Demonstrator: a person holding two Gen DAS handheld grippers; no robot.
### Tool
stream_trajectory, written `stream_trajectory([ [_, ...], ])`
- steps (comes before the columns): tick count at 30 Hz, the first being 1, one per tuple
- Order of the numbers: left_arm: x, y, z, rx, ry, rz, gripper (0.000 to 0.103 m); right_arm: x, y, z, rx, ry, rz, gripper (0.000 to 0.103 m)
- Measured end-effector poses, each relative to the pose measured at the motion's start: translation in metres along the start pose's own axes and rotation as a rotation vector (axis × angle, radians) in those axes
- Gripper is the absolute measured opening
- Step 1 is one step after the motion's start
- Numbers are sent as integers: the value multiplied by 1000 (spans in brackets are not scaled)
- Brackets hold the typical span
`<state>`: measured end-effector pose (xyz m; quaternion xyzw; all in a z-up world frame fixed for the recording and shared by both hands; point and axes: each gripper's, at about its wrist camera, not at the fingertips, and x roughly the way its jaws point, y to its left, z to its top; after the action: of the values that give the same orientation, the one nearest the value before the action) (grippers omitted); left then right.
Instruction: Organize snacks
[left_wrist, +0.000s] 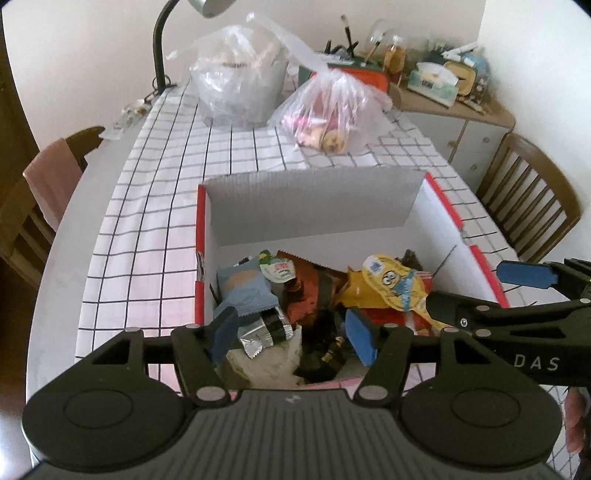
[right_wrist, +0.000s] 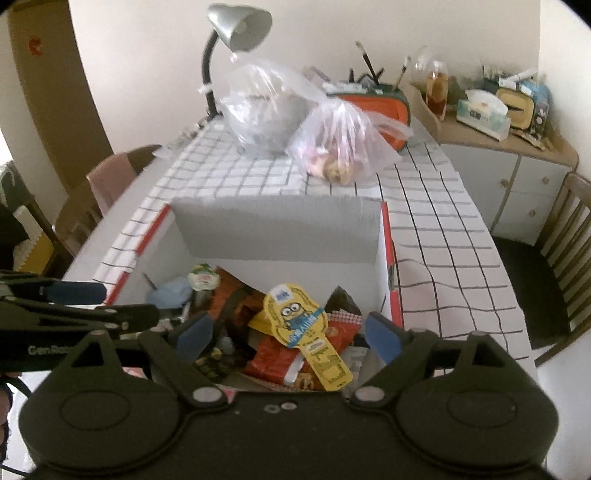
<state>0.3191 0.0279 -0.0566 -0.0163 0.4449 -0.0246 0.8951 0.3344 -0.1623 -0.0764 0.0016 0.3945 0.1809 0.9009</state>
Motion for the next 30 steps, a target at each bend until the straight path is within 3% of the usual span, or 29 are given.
stream_trajectory([
  [3,-16,-2,-2,-4,-28,-8,64,-17,3,-1,-4,-30,14,97],
  [16,-74,-8,-21,-8,-129,-16,65,-73,7,-22,6,-109,69,103],
  [19,-84,-8,-28,-15,-142,-25,73,-83,6,-29,18,-117,70,103],
  [30,-112,-7,-51,-37,-192,-49,86,-110,5,-49,38,-149,89,103],
])
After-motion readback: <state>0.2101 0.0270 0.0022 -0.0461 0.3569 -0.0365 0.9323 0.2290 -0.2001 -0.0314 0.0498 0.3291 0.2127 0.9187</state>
